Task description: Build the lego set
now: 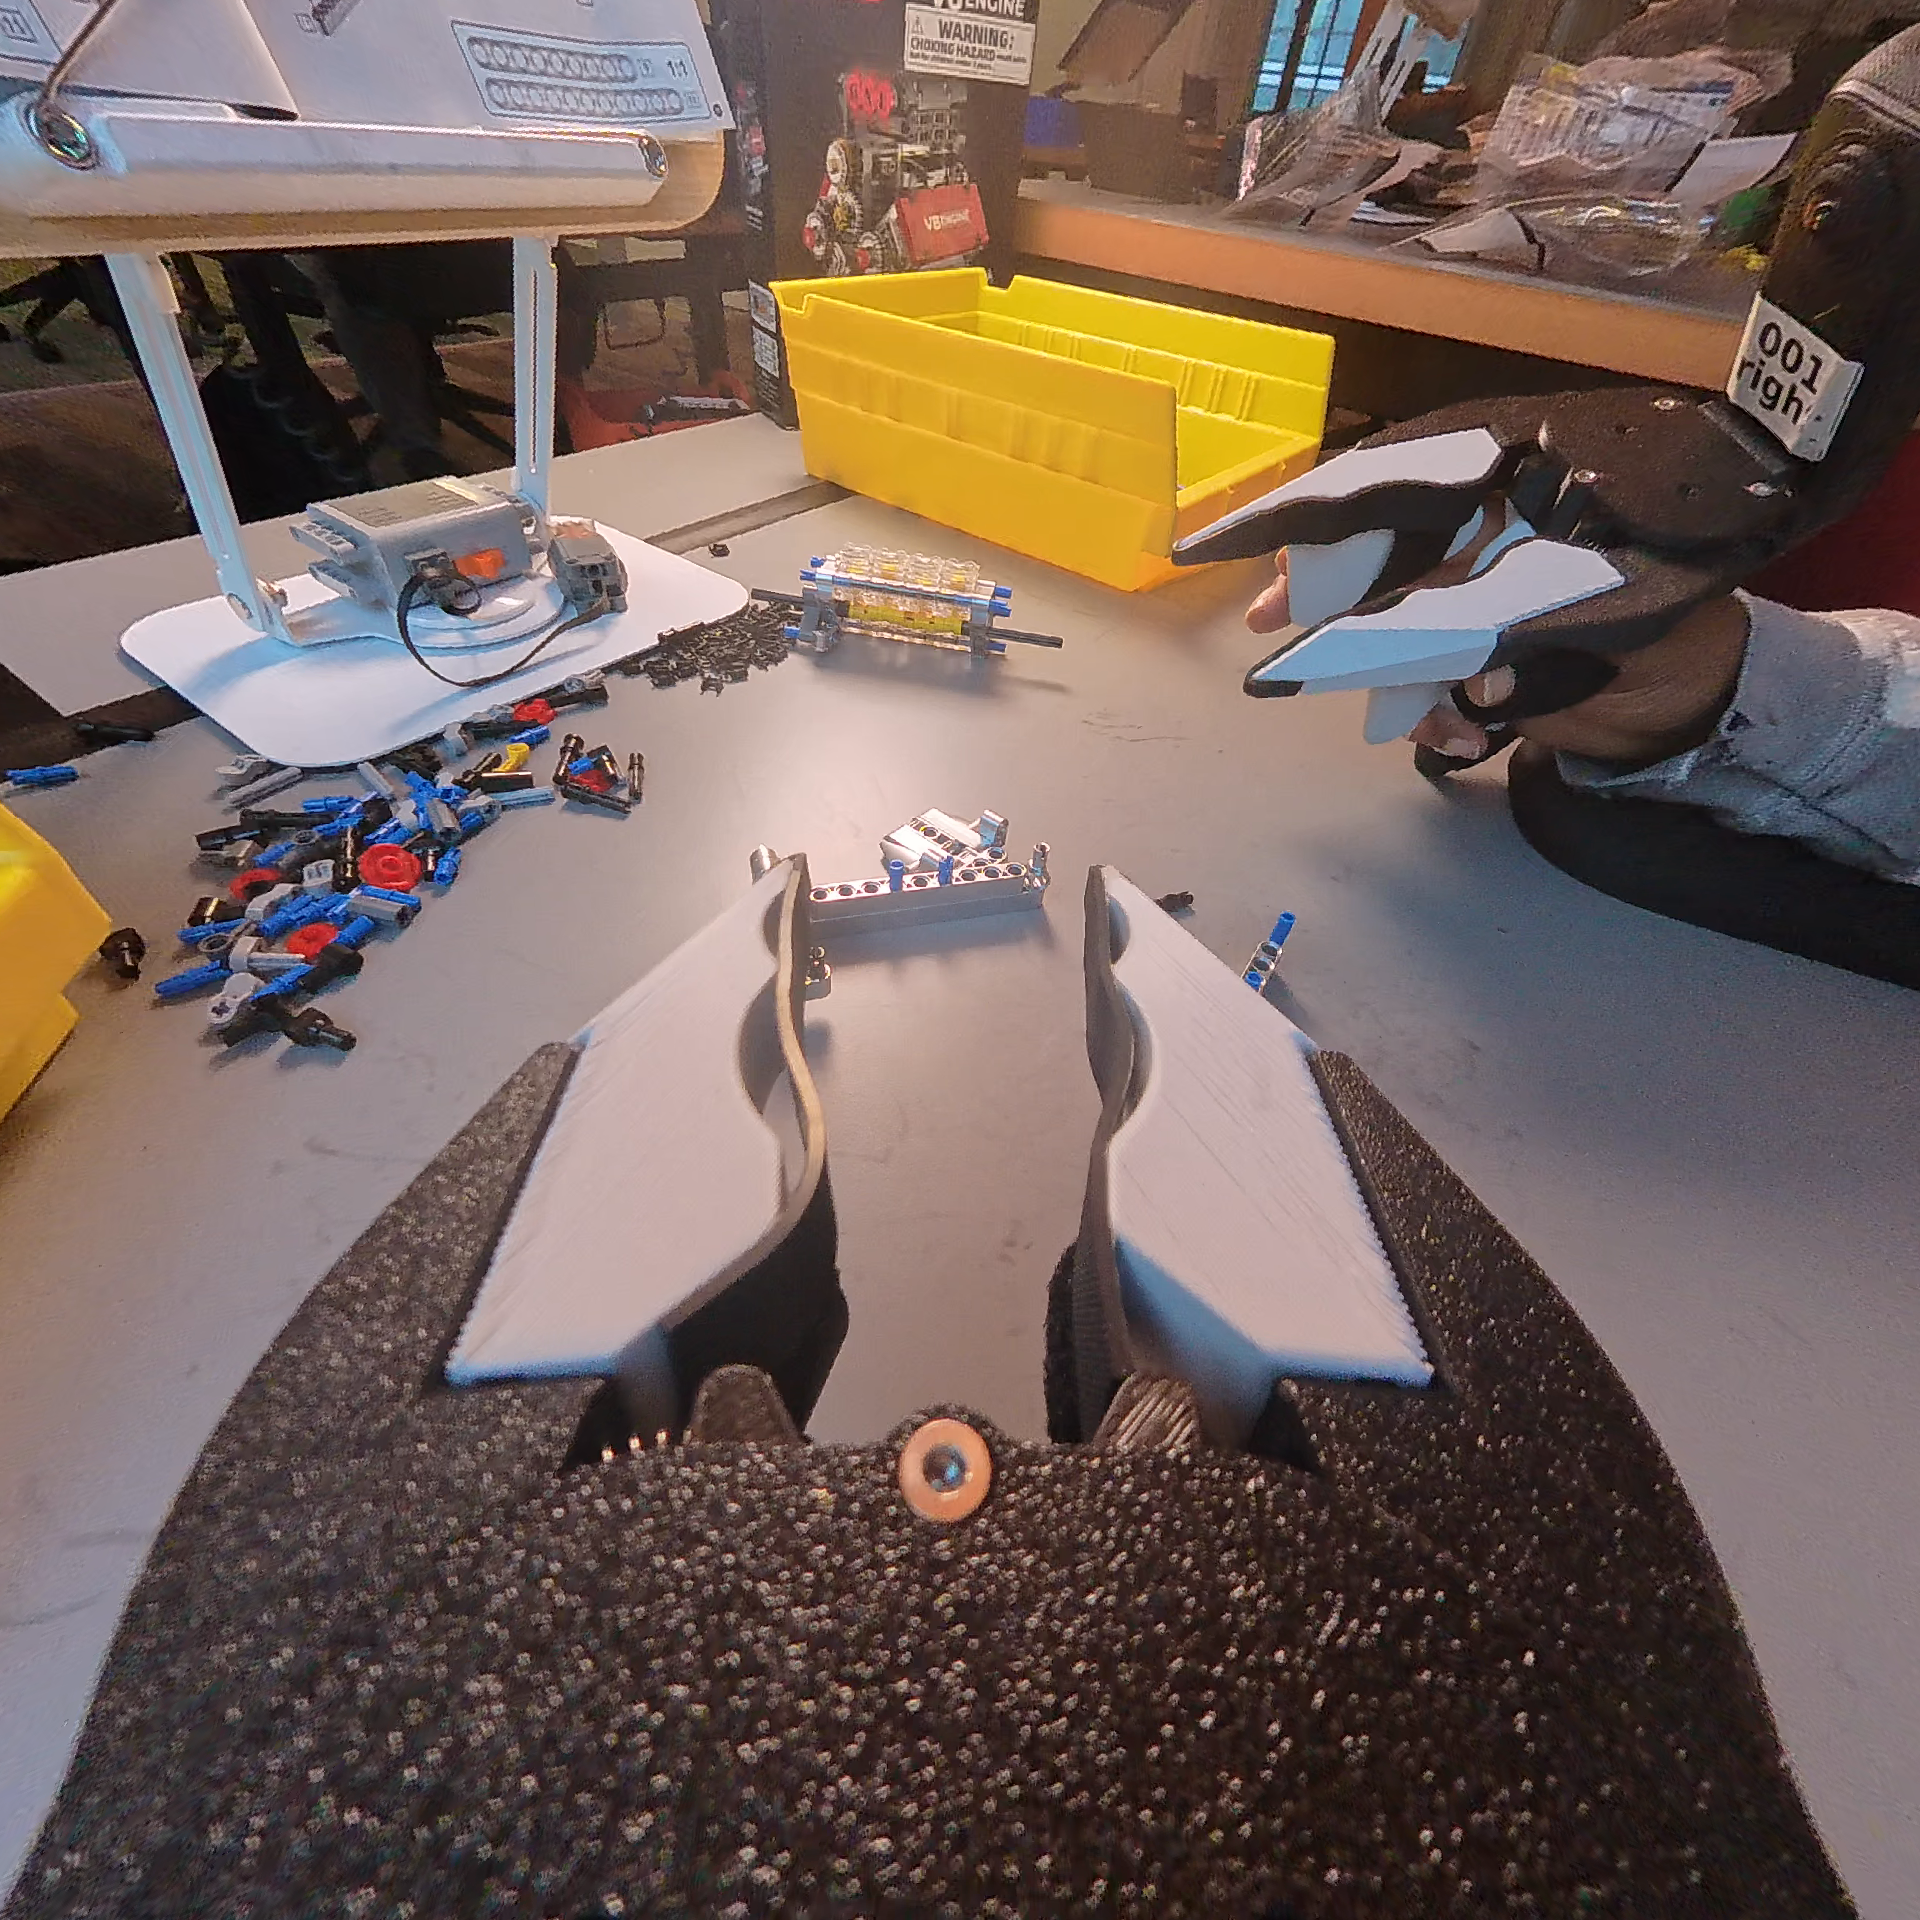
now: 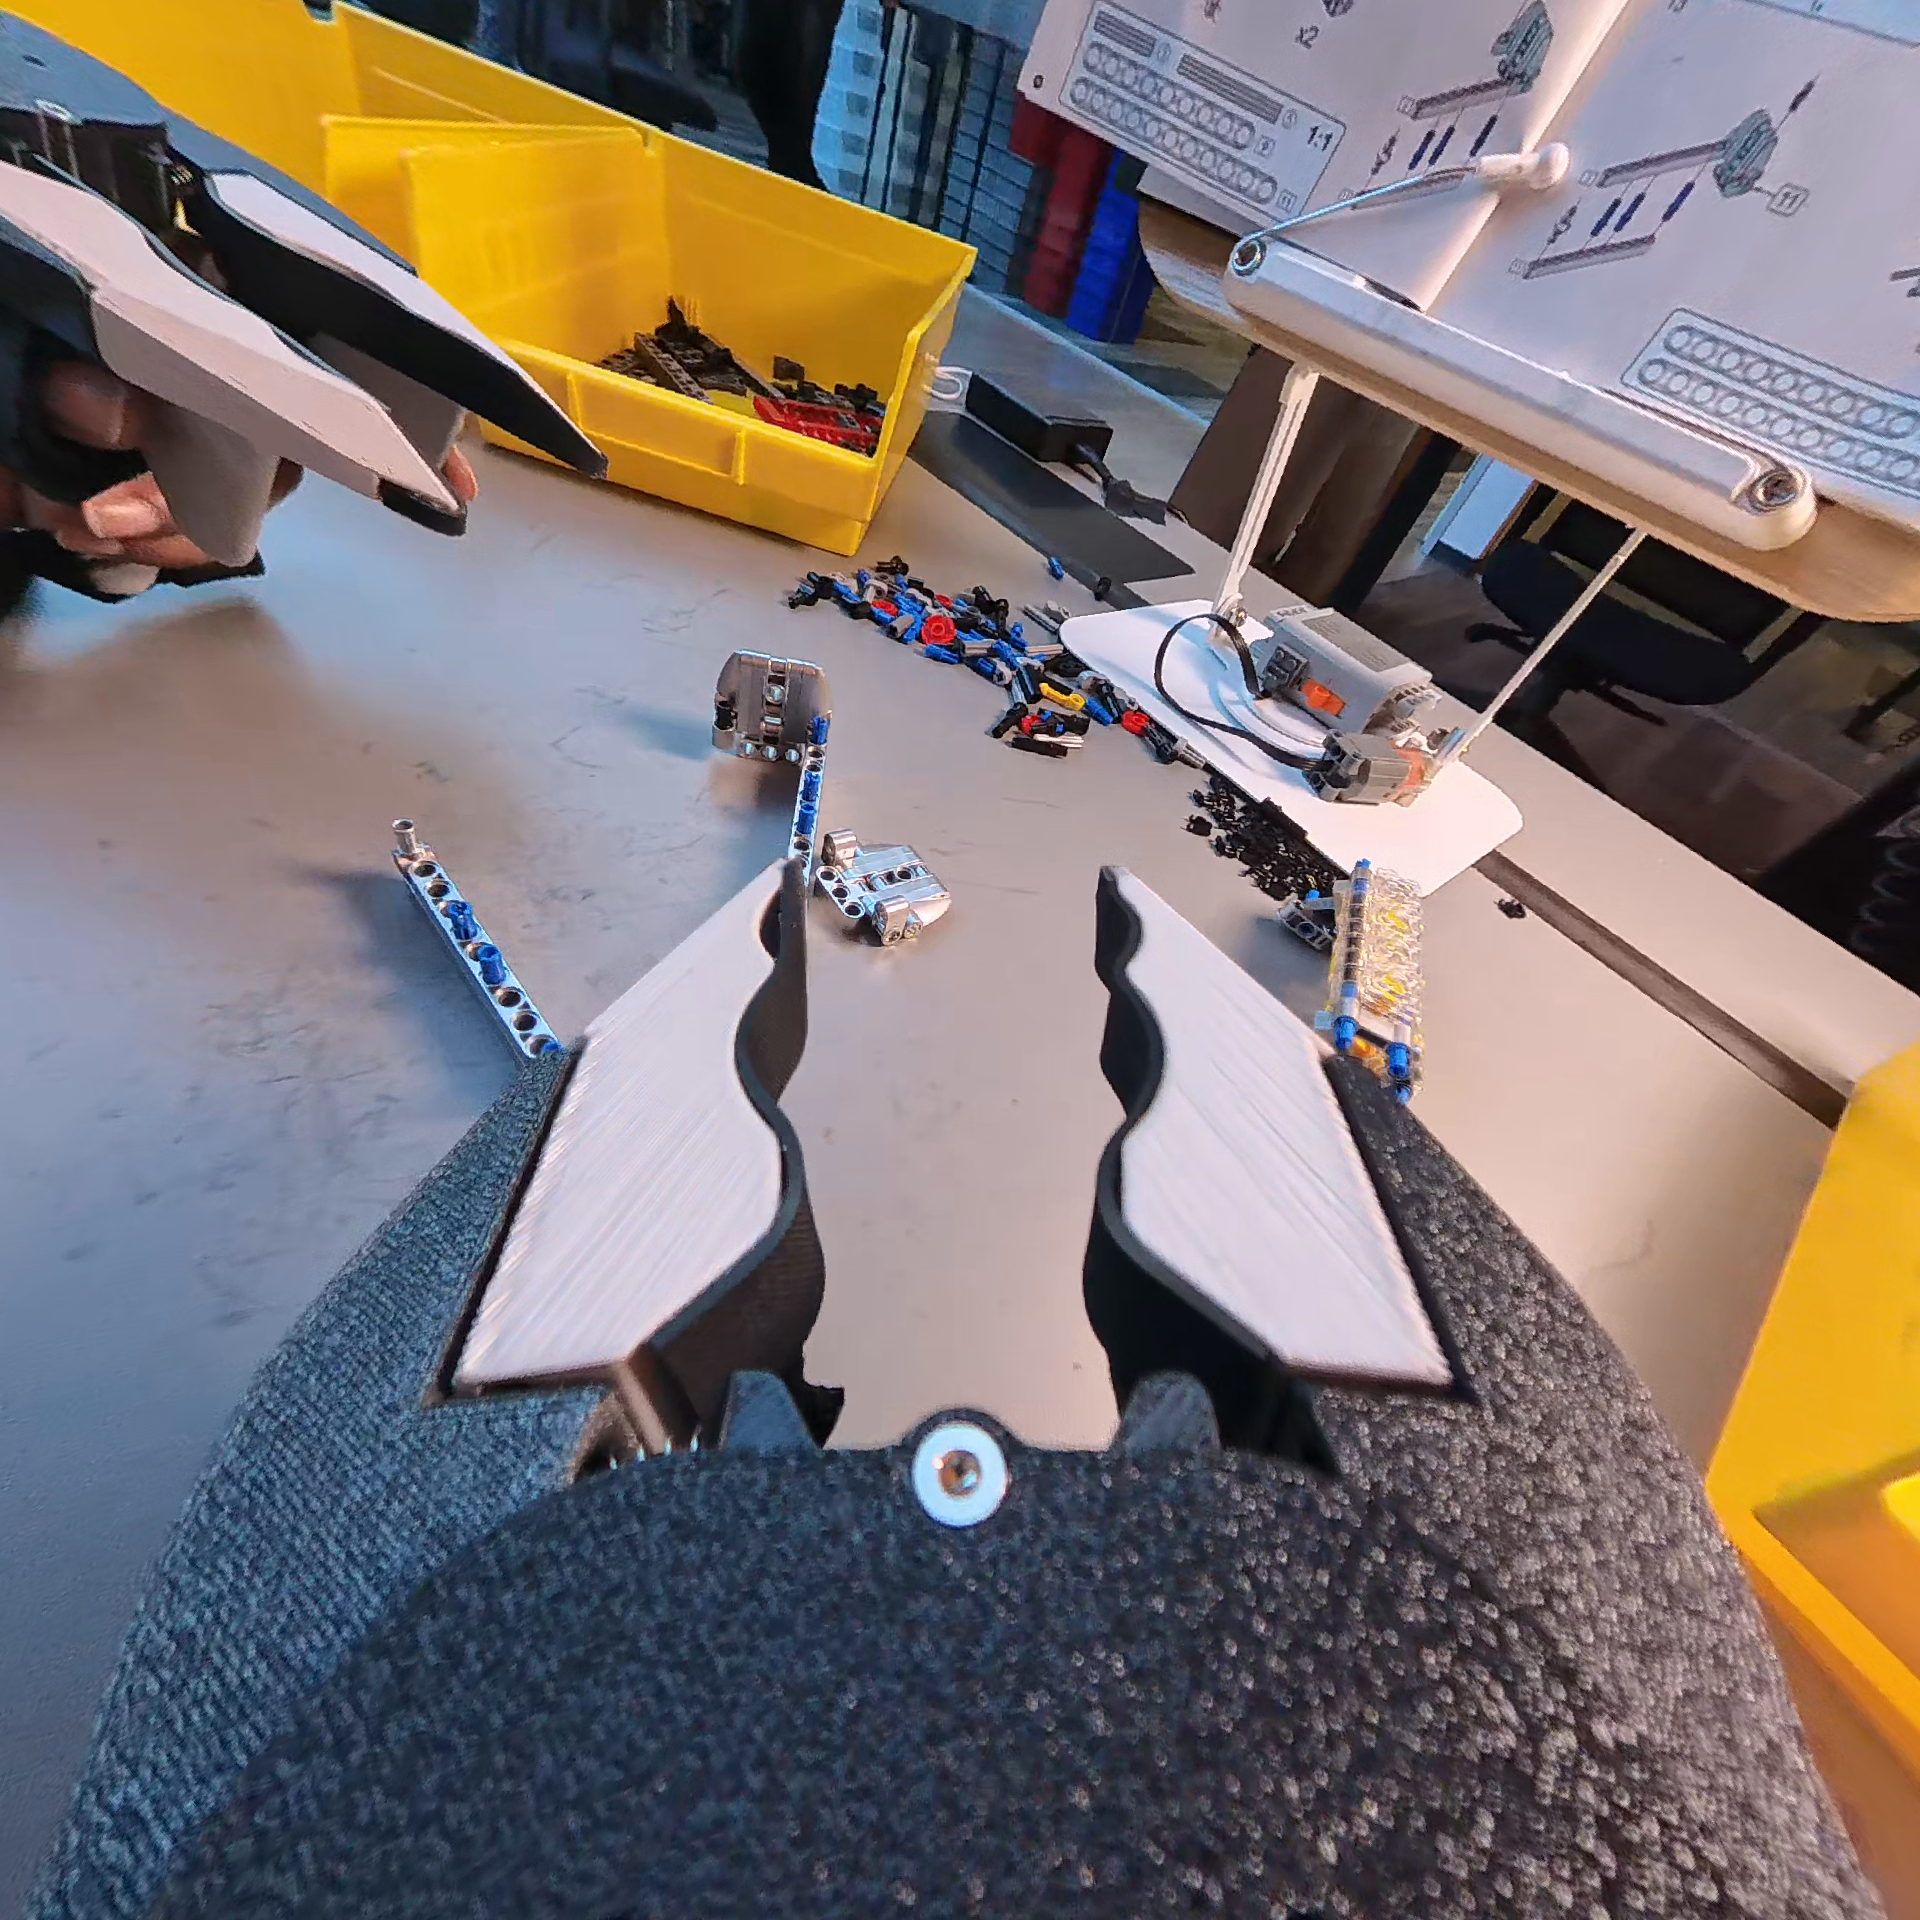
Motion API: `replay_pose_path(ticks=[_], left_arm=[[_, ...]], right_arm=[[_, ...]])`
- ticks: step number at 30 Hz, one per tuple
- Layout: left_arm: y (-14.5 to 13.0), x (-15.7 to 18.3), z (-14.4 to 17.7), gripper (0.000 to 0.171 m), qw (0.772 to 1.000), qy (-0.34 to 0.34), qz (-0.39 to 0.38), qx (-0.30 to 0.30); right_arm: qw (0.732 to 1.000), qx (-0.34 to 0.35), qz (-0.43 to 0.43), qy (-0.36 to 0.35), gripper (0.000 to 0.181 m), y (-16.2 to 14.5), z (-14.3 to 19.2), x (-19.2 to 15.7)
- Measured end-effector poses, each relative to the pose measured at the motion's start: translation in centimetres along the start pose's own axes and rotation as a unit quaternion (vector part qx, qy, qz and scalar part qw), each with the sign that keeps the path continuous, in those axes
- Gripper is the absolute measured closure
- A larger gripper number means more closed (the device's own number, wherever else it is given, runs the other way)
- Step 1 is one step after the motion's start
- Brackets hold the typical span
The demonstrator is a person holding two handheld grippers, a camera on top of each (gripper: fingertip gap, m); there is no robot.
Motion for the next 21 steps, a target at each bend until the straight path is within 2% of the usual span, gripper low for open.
replay_pose_path(ticks=[2, 3, 4, 5, 9, 11, 12, 21], left_arm=[[-0.2, 0.1, -0.1, 0.121, 1.0, -0.001, -0.003, -0.005], [-0.2, 0.1, -0.1, 0.121, 1.0, 0.0, -0.005, -0.007], [-0.3, 0.1, -0.2, 0.121, 1.0, 0.001, -0.007, -0.009], [-0.5, 0.1, -0.3, 0.121, 1.0, 0.002, -0.008, -0.012], [-0.7, 0.2, -0.5, 0.121, 1.0, 0.001, -0.012, -0.019], [-0.8, 0.3, -0.6, 0.121, 1.0, -0.001, -0.015, -0.024], [-0.8, 0.4, -0.6, 0.121, 1.0, -0.001, -0.018, -0.026], [-1.7, 0.5, -0.9, 0.122, 0.998, 0.006, -0.035, -0.052]], right_arm=[[1.0, -0.014, 0.007, 0.006, 0.139, -0.4, 0.0, -0.2], [1.0, -0.023, 0.015, 0.014, 0.154, -0.7, -0.1, -0.5], [0.999, -0.037, 0.026, 0.031, 0.179, -1.1, -0.1, -1.1], [0.996, -0.055, 0.038, 0.059, 0.181, -1.7, -0.2, -1.9], [0.98, -0.122, 0.078, 0.134, 0.181, -3.8, -0.9, -4.6], [0.971, -0.155, 0.08, 0.163, 0.162, -4.8, -1.4, -5.4], [0.966, -0.17, 0.077, 0.179, 0.16, -5.2, -1.6, -5.8], [0.961, -0.19, 0.039, 0.196, 0.177, -5.0, -2.7, -6.0]])
Point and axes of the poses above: each gripper's, where its closed fingertips meet, z back along the fingers, y out of its top, x = y × z across the jaws, the point moved 2 cm from there along z, back along the fingers, and after that the axes turned 10 degrees about z, right-handed, at the moved point
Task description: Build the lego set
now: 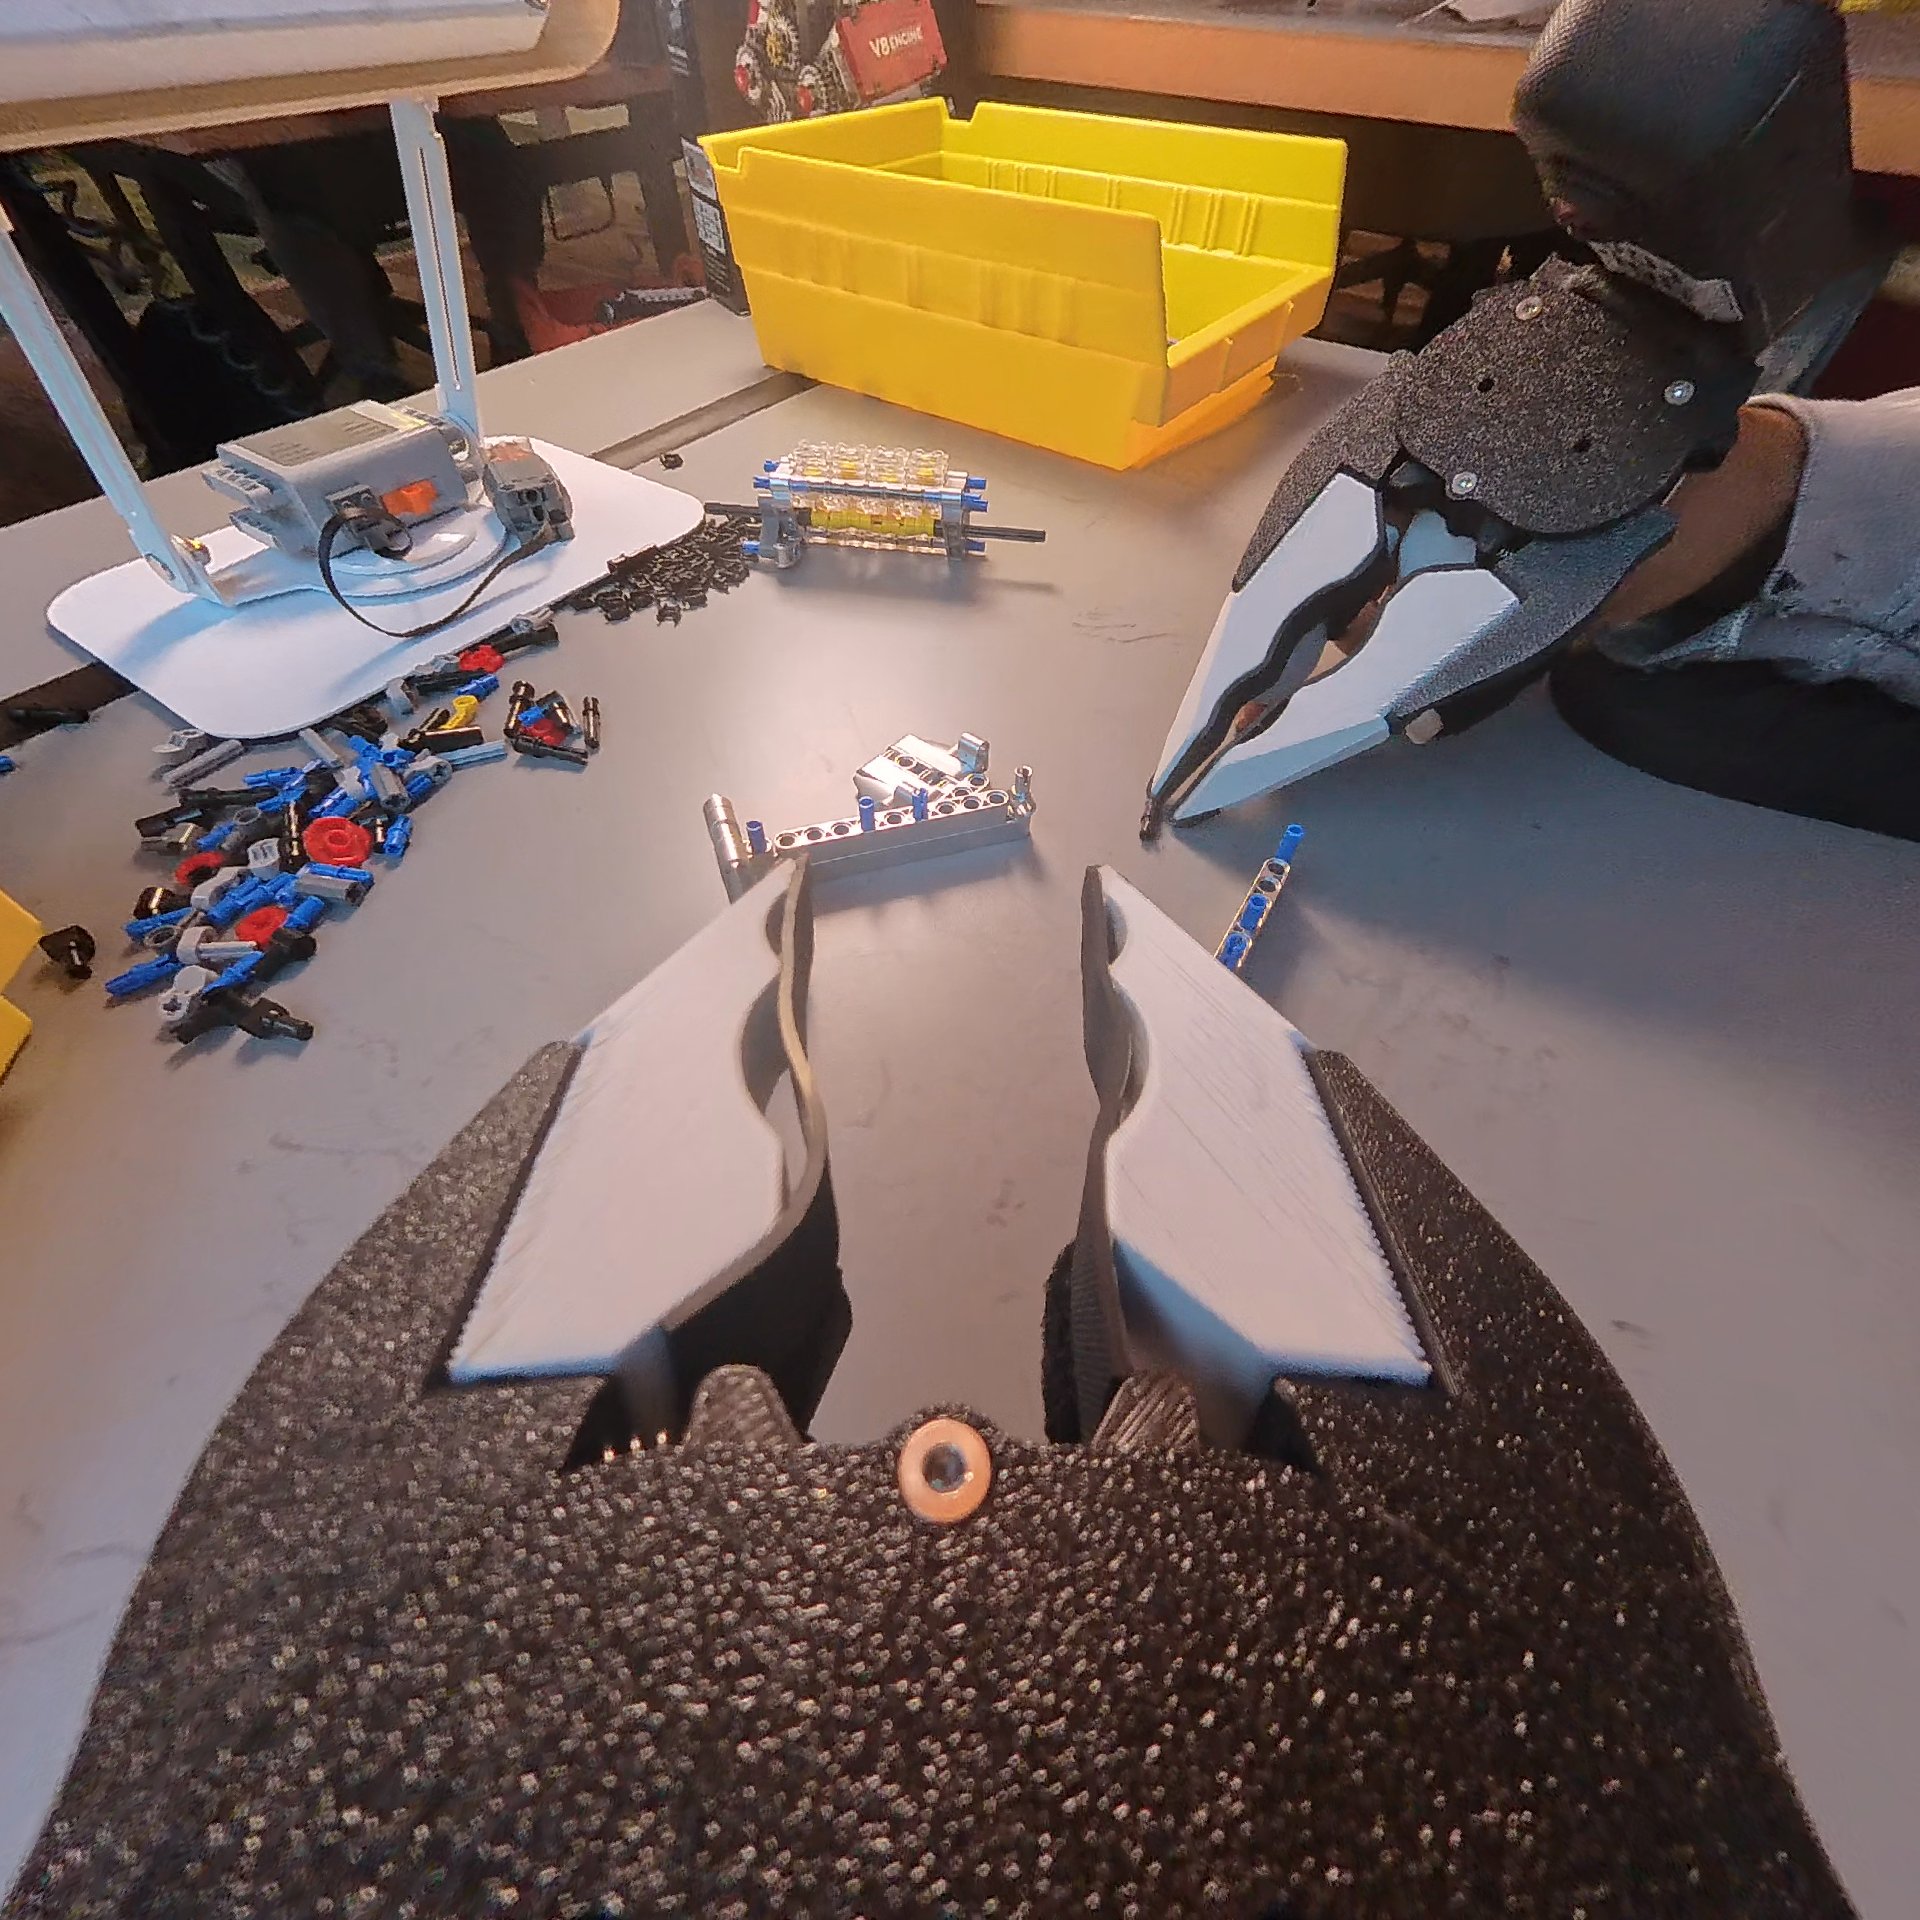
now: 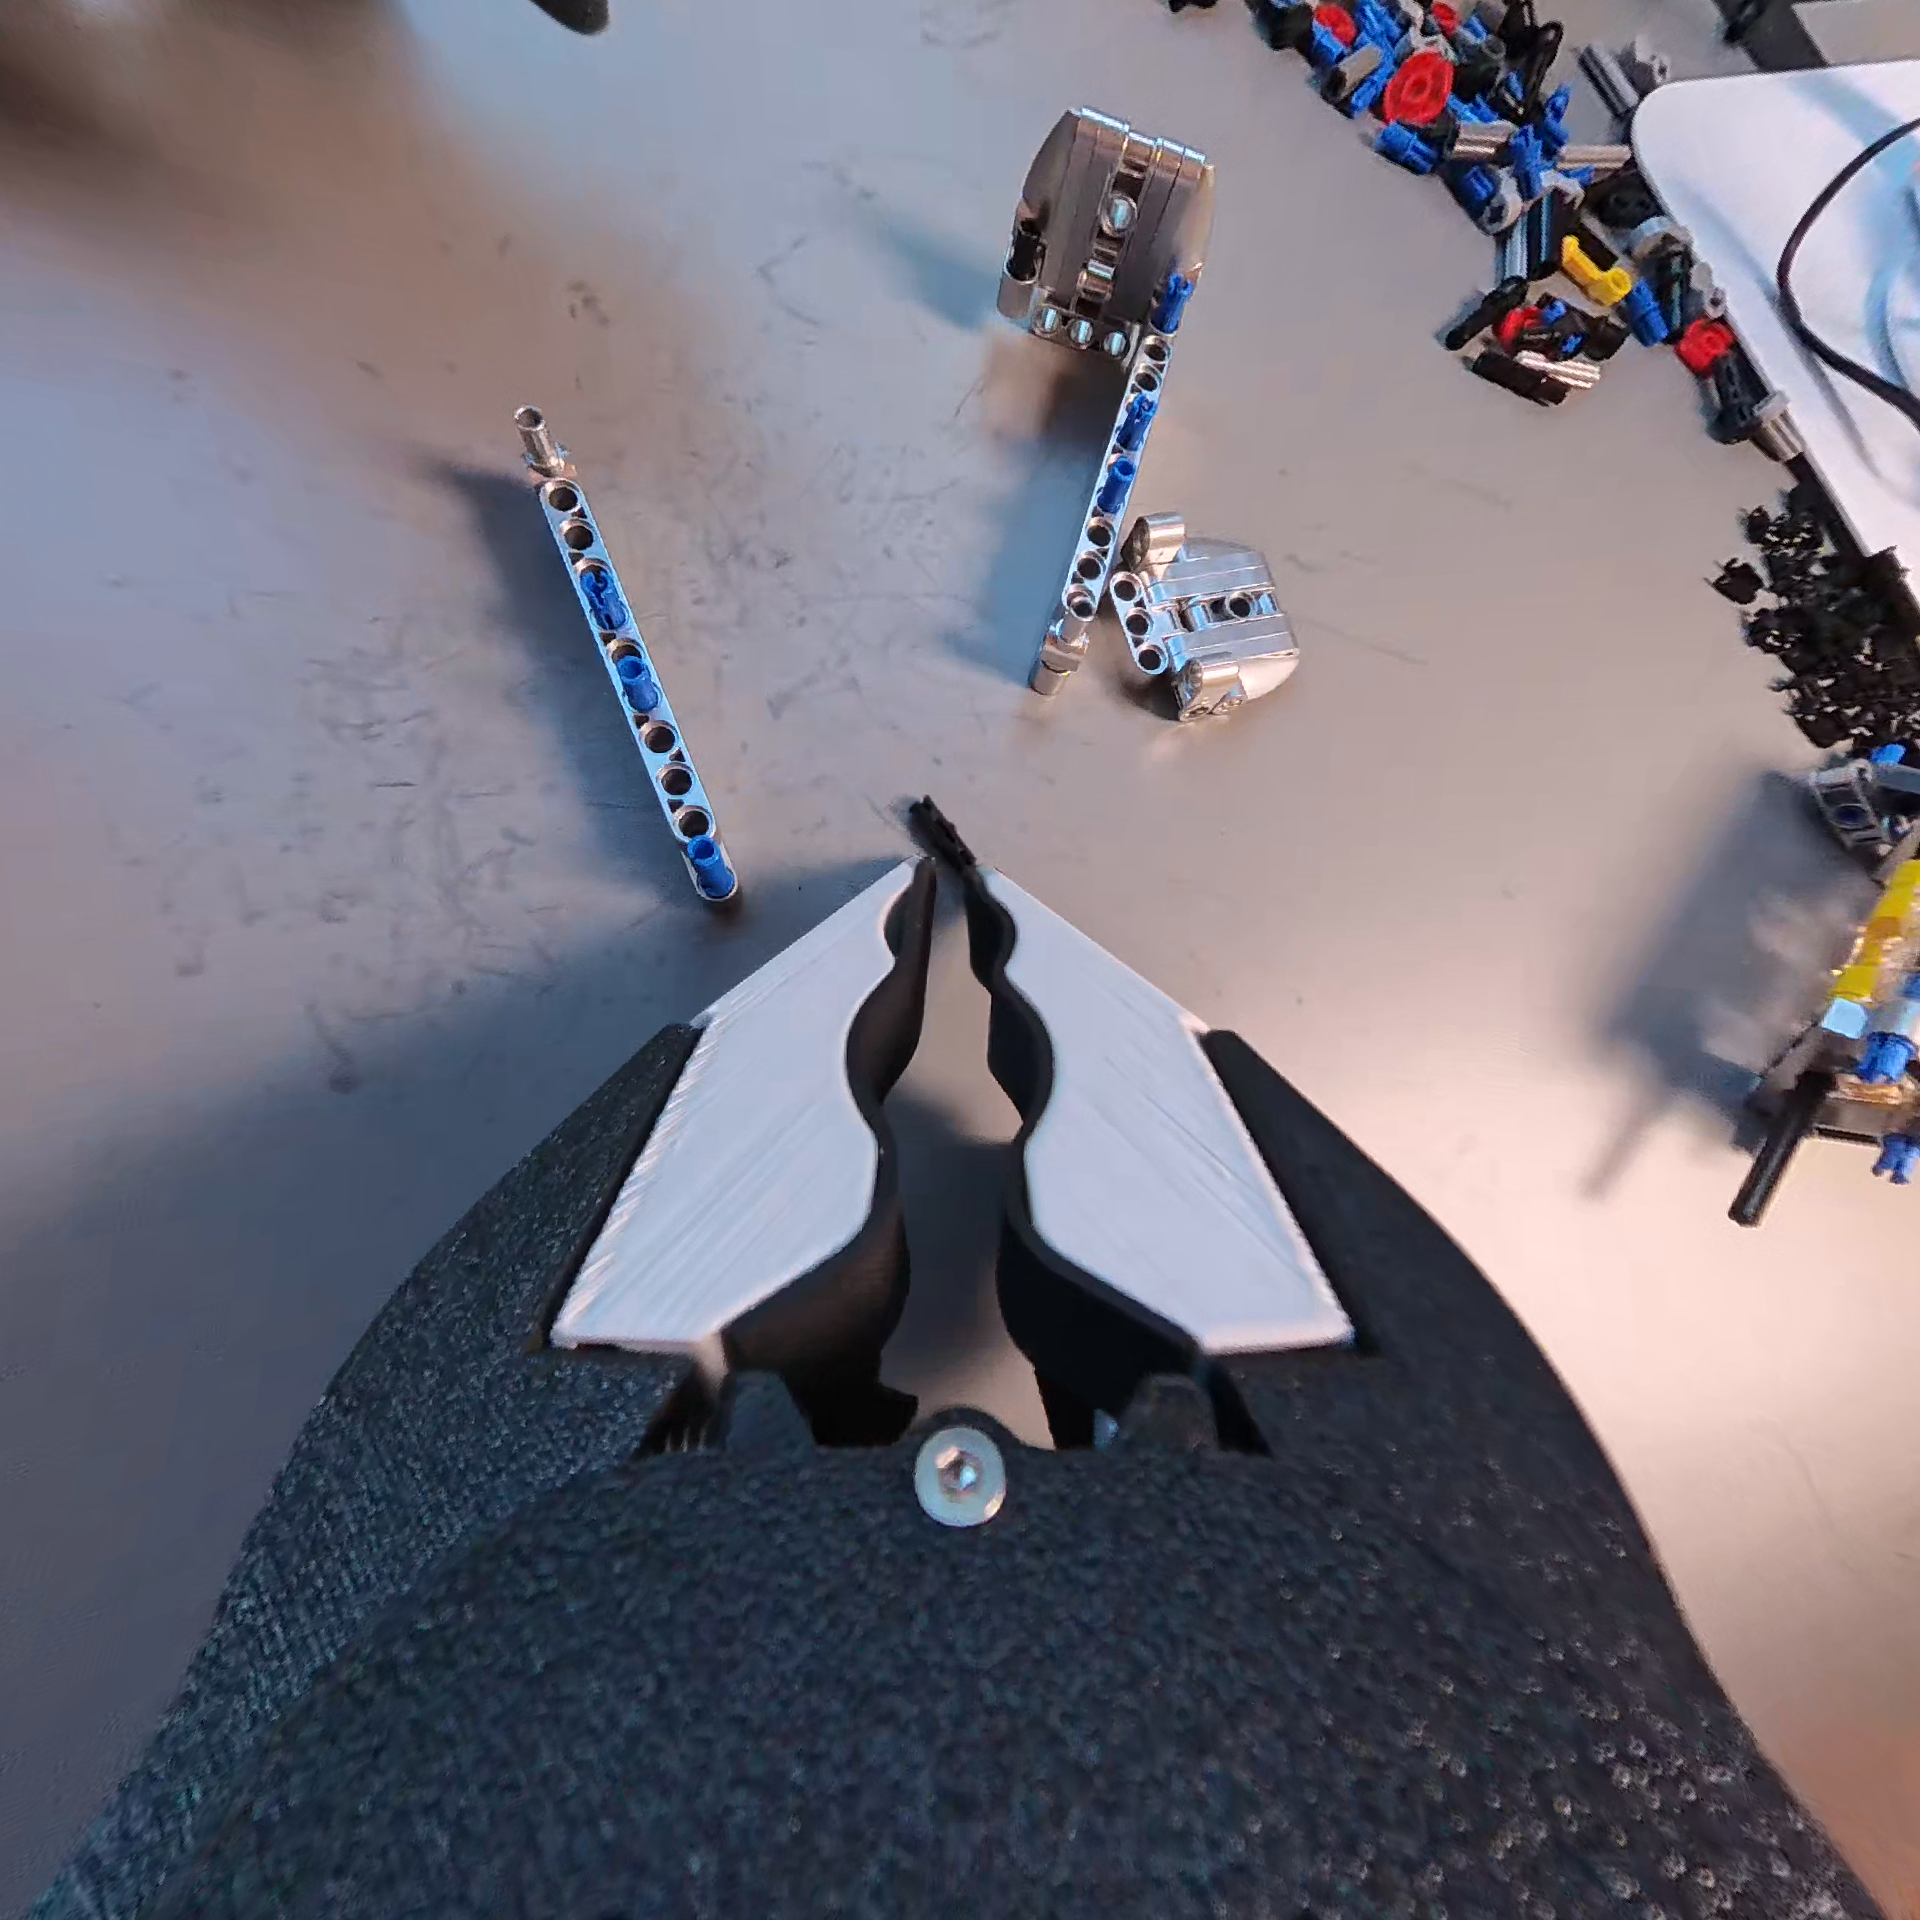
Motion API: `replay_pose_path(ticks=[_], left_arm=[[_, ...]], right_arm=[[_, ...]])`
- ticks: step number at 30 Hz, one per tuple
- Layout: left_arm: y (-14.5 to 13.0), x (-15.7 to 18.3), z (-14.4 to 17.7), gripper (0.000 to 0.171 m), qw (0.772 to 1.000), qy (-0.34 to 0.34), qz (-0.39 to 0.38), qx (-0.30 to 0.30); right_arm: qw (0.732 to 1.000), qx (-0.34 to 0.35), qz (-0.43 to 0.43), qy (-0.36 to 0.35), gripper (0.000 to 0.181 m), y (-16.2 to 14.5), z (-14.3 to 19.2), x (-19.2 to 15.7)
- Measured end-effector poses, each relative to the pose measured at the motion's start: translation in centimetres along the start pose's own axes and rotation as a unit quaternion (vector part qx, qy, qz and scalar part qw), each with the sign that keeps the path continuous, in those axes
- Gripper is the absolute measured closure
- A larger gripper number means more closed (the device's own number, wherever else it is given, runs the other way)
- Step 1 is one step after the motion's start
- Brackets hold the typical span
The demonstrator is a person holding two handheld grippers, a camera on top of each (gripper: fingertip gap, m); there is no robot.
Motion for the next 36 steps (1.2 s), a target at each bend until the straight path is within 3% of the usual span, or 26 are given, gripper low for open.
replay_pose_path(ticks=[5, 12, 17, 23, 25, 31, 36], left_arm=[[-0.8, -0.5, -0.4, 0.123, 1.0, 0.012, 0.006, -0.022], [-1.1, -0.6, -0.5, 0.124, 0.999, 0.014, 0.006, -0.034], [-1.7, 1.6, -0.9, 0.131, 0.997, -0.051, -0.01, -0.056], [-4.3, 5.0, -1.3, 0.135, 0.981, -0.125, -0.082, -0.128], [-5.1, 4.9, -1.7, 0.138, 0.977, -0.114, -0.091, -0.156], [-6.6, 4.8, -2.4, 0.165, 0.967, -0.109, -0.095, -0.209], [-6.5, 3.6, -1.9, 0.164, 0.97, -0.084, -0.113, -0.199]], right_arm=[[1.0, -0.012, 0.001, -0.017, 0.181, -0.4, 0.2, 0.4], [0.994, -0.043, -0.071, -0.077, 0.181, -4.3, 2.8, 3.6], [0.997, 0.044, -0.049, -0.048, 0.156, 0.3, 1.6, 3.0], [1.0, 0.023, -0.006, -0.017, 0.161, 3.0, -2.4, 2.8], [1.0, 0.009, -0.008, -0.007, 0.173, 3.2, -3.1, 2.7], [1.0, 0.024, 0.008, -0.013, 0.175, 3.7, -2.7, 2.3], [0.998, 0.063, 0.008, 0.024, 0.175, 4.1, -1.7, 1.2]])
Point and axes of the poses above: each gripper's, where its closed fingertips meet, z back along the fingers, y out of its top, x = y × z across the jaws, the point moved 2 cm from there along z, back along the fingers, and after that the axes turned 10 degrees about z, right-handed, at the moved point
